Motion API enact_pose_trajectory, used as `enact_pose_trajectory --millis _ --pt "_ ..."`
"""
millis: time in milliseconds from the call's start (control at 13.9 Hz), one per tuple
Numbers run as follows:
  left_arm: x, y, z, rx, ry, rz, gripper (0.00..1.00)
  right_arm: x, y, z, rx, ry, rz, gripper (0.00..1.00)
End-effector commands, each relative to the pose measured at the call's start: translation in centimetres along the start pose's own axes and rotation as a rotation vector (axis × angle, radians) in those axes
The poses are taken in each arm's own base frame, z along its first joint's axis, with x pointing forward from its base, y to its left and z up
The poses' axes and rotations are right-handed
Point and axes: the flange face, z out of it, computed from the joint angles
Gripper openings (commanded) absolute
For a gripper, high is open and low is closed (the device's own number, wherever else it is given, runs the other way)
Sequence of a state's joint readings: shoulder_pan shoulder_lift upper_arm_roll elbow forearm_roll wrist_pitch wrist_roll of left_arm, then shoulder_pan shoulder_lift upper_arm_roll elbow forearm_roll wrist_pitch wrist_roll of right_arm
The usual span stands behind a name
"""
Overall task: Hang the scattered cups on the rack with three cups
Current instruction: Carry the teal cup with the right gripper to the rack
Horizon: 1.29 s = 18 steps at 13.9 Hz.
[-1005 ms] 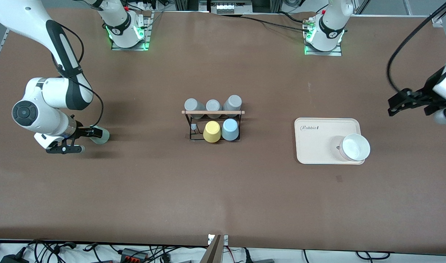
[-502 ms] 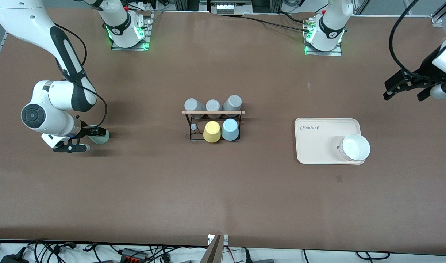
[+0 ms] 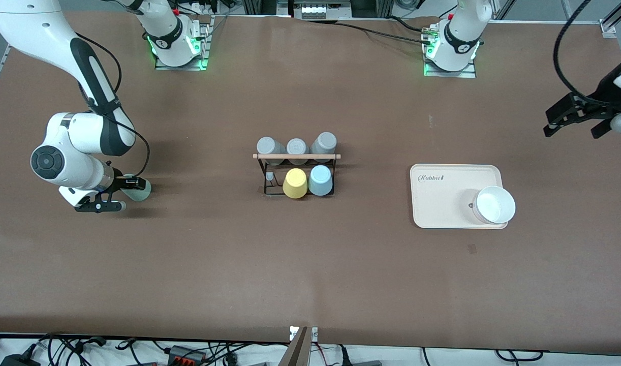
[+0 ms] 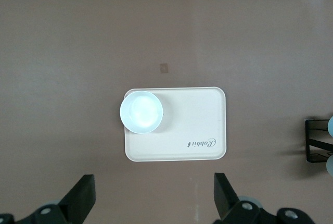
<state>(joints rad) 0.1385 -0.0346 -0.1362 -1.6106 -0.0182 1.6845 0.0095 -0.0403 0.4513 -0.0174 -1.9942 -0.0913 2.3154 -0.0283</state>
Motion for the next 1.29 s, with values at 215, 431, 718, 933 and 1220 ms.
enact_pose_trajectory --millis 215,431,718,933,1220 --pt "-0.3 -0.2 -0.8 -0.010 -0.010 0.023 1.00 3.5 -3.4 -8.3 0.014 0.021 -0.064 0.26" --pt "-0.3 -0.3 -0.7 -0.009 -0.016 0.022 1.00 5.5 -8.7 -15.2 0.051 0.071 -0.129 0.23" --pt "-0.3 0.0 -0.8 -0.004 -0.015 0.019 1.00 4.6 -17.6 -20.1 0.064 0.032 -0.097 0.23" --pt "-0.4 0.3 -0.8 -0.004 -0.015 0.014 1.00 2.7 -25.3 -23.1 0.057 0.049 -0.003 0.23" --pt "-0.3 0.5 -0.8 -0.005 -0.012 0.016 1.00 1.5 -33.4 -23.8 0.085 0.085 0.137 0.23"
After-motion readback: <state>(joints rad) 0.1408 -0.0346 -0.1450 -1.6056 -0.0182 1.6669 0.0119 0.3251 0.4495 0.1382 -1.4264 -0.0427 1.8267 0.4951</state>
